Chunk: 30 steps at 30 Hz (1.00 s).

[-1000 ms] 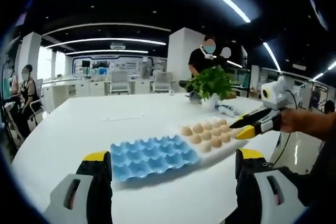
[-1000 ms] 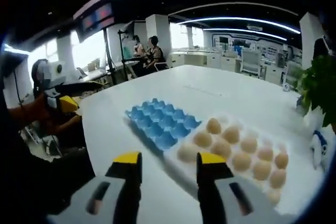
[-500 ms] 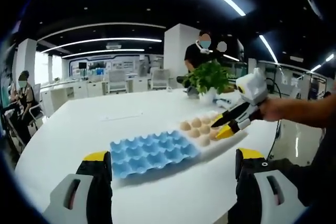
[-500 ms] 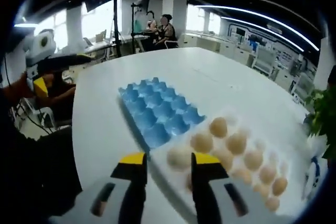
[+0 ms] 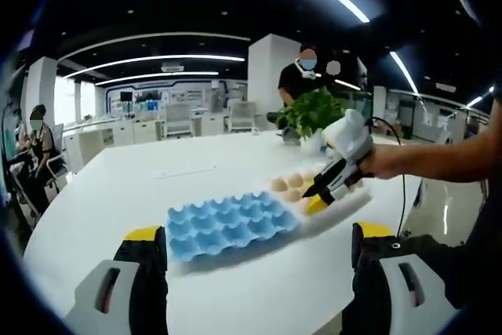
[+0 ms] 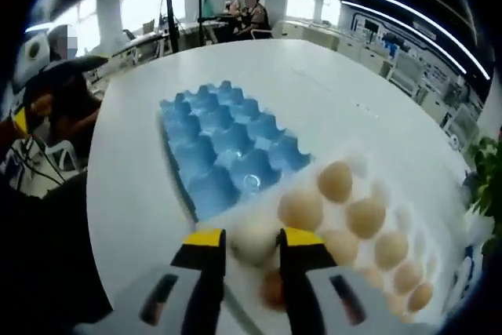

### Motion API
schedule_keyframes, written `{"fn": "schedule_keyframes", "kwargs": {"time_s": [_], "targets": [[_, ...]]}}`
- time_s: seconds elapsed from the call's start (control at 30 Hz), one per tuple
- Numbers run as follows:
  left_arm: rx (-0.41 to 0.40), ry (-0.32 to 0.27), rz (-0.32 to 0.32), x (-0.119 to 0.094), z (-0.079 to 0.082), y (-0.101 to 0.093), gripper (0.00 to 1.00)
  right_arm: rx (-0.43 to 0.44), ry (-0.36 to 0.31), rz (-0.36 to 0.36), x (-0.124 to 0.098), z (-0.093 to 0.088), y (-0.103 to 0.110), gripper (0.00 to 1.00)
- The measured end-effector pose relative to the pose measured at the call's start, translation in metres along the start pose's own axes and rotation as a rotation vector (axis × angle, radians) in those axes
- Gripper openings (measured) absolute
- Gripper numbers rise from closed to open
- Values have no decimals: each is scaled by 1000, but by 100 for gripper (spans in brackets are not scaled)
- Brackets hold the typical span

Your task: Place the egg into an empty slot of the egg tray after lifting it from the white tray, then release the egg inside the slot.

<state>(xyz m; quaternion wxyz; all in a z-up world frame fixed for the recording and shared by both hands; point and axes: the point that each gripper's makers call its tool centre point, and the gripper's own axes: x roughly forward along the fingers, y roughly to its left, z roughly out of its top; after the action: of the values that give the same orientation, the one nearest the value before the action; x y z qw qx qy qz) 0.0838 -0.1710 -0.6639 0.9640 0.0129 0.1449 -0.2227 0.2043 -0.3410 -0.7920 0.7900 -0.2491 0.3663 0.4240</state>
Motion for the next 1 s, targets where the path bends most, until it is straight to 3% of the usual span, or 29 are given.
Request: {"fn": "schedule_keyframes", "kwargs": {"time_s": [0.03, 0.1, 0.57, 0.63, 0.73, 0.87, 1.0], "targets": [[4, 1, 0, 0, 0, 0, 100, 26, -35, -3, 1, 5, 0, 28], [15, 6, 1, -1, 0, 0, 100, 73, -26, 5, 0, 4, -2, 27], [26, 0, 22, -6, -4, 3, 100, 101, -101, 7, -4, 6, -1, 26], [38, -9, 21, -7, -2, 3, 98, 75, -162, -28, -10, 15, -3, 25], [47, -17, 23, -7, -1, 5, 98, 151, -261, -37, -25, 28, -4, 25], [30, -25, 27, -6, -2, 7, 98, 172, -382, -67, -47, 45, -9, 25], [40, -20, 28, -6, -5, 6, 99, 184, -419, -80, -57, 51, -11, 25]]}}
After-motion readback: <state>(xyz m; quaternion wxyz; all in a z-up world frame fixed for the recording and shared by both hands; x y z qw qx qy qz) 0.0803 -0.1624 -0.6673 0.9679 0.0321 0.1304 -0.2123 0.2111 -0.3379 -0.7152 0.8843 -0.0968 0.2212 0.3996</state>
